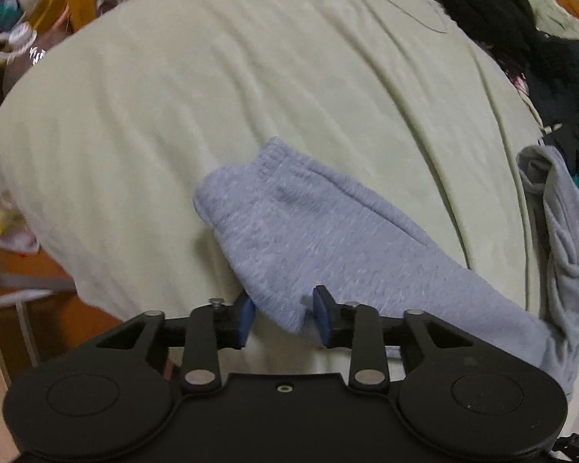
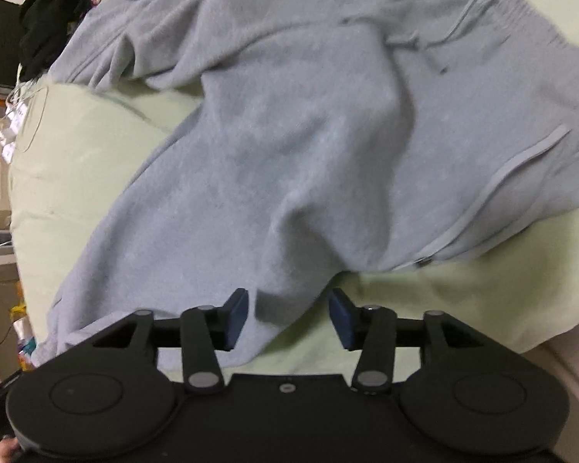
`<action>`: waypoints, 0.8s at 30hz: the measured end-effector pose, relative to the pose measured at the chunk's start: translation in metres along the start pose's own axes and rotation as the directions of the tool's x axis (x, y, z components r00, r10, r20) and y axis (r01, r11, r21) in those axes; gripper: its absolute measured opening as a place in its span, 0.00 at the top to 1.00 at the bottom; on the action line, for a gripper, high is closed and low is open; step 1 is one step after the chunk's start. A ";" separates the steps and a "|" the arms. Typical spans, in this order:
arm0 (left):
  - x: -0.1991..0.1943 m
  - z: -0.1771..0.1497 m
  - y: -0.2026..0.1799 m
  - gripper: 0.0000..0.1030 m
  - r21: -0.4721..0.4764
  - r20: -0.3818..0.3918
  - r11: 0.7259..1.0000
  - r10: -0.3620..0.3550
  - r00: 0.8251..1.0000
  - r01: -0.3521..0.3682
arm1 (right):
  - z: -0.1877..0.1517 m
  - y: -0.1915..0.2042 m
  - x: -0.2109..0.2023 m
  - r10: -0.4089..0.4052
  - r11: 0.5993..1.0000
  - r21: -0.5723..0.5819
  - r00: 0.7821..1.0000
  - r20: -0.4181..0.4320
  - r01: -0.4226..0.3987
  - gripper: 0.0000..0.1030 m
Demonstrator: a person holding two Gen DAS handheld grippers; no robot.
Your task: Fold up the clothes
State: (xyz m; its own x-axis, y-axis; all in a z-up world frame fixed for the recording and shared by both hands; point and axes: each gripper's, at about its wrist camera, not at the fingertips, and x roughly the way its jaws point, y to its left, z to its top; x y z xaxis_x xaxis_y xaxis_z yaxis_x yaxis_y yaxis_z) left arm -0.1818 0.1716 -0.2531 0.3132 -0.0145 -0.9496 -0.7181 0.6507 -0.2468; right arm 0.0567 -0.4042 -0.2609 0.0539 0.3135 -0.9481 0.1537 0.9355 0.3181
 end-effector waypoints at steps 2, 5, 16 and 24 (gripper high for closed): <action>-0.008 0.004 0.008 0.52 -0.010 0.018 1.000 -0.017 1.000 0.017 | 0.000 0.003 -0.005 -0.012 1.000 0.002 1.000 0.013 0.012 0.46; -0.019 0.013 0.020 0.43 -0.026 0.043 0.999 -0.040 0.998 0.041 | 0.003 0.009 -0.018 -0.041 0.999 -0.019 0.998 0.041 0.042 0.40; 0.031 0.066 0.028 0.32 0.123 -0.019 0.989 -0.084 0.996 0.085 | -0.013 0.057 -0.046 -0.149 0.974 -0.144 0.973 0.177 0.175 0.03; 0.083 0.091 -0.004 0.28 0.266 -0.202 0.953 -0.092 0.975 0.145 | -0.030 0.092 -0.045 -0.259 0.935 -0.180 0.936 0.236 0.305 0.01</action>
State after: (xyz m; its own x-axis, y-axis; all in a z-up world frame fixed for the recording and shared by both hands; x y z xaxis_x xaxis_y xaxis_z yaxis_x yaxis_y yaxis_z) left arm -0.0966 0.2364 -0.3131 0.2458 -0.2269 -0.9424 -0.4736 0.8201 -0.3211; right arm 0.0389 -0.3271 -0.1886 0.2438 0.0124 -0.9697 -0.0178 0.9998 0.0083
